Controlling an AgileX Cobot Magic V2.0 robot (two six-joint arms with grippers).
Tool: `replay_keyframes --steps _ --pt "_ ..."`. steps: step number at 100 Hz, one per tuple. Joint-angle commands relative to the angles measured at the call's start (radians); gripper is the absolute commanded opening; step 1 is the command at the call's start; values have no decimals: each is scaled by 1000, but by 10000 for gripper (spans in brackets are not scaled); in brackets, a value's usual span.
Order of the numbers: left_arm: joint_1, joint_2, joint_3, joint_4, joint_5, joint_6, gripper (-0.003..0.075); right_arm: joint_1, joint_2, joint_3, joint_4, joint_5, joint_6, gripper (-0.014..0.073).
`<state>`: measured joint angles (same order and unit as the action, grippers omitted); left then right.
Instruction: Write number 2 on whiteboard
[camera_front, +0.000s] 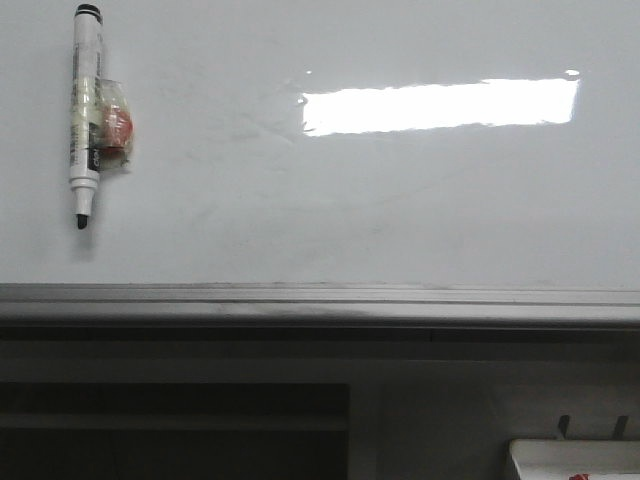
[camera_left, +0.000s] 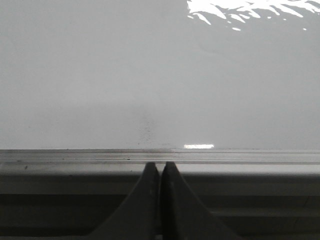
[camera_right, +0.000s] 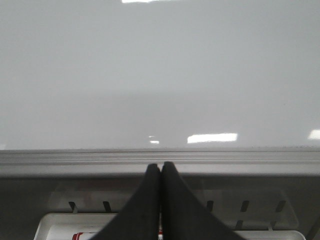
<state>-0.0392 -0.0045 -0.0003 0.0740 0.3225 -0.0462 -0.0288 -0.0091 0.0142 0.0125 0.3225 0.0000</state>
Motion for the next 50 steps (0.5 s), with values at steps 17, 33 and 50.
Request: replay_keyframes --steps 17,33,50 --pt "3 -26 13 -7 -75 -2 -20 -5 -21 25 2 -16 0 -71" --pt "3 -26 13 -7 -78 -2 -20 -5 -21 25 2 -16 0 -71" --pt "3 -26 13 -19 -190 -2 -20 -5 -21 25 2 -16 0 -71"
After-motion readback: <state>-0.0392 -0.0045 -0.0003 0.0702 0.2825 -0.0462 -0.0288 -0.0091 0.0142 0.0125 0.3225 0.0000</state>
